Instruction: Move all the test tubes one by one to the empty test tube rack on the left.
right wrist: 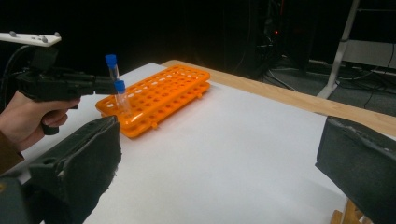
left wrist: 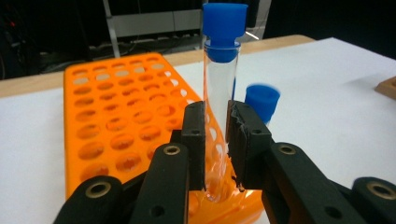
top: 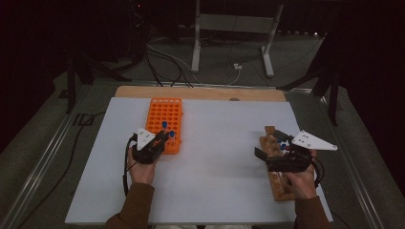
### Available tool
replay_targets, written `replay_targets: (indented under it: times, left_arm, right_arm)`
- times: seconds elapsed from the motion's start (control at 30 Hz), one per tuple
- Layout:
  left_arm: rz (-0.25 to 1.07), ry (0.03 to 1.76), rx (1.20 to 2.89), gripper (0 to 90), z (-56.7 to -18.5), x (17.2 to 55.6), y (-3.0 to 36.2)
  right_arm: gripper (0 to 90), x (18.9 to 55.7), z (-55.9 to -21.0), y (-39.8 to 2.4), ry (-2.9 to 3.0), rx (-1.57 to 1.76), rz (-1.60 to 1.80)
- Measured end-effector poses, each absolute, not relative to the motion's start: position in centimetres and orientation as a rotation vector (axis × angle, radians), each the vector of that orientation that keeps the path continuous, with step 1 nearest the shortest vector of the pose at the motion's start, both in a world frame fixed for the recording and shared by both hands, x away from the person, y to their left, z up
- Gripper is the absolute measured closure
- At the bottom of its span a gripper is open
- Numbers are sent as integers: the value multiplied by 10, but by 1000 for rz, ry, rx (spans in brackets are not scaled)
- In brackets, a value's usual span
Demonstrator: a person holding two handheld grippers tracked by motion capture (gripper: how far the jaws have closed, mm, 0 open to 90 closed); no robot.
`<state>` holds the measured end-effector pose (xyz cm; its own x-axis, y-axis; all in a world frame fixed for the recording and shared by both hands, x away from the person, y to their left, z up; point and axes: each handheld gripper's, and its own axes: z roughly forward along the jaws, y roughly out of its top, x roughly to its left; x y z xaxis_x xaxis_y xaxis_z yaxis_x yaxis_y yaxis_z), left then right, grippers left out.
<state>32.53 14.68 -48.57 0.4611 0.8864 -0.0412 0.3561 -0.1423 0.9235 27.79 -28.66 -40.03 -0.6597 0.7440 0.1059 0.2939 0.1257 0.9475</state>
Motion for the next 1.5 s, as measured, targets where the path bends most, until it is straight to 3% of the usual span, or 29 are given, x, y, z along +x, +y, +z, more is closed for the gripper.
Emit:
replay_targets:
  times: [0.73, 1.1, 1.5]
  left_arm:
    - [644, 1090, 1878, 786, -502, 327, 141]
    - [609, 1105, 1847, 770, -502, 326, 145]
    - [551, 1126, 1725, 313, -491, 313, 165]
  right_arm:
    - [0, 277, -400, -287, 2021, 994, 1547]
    - [0, 277, -401, -285, 2025, 987, 1547]
    - [0, 276, -399, -289, 2005, 990, 1555]
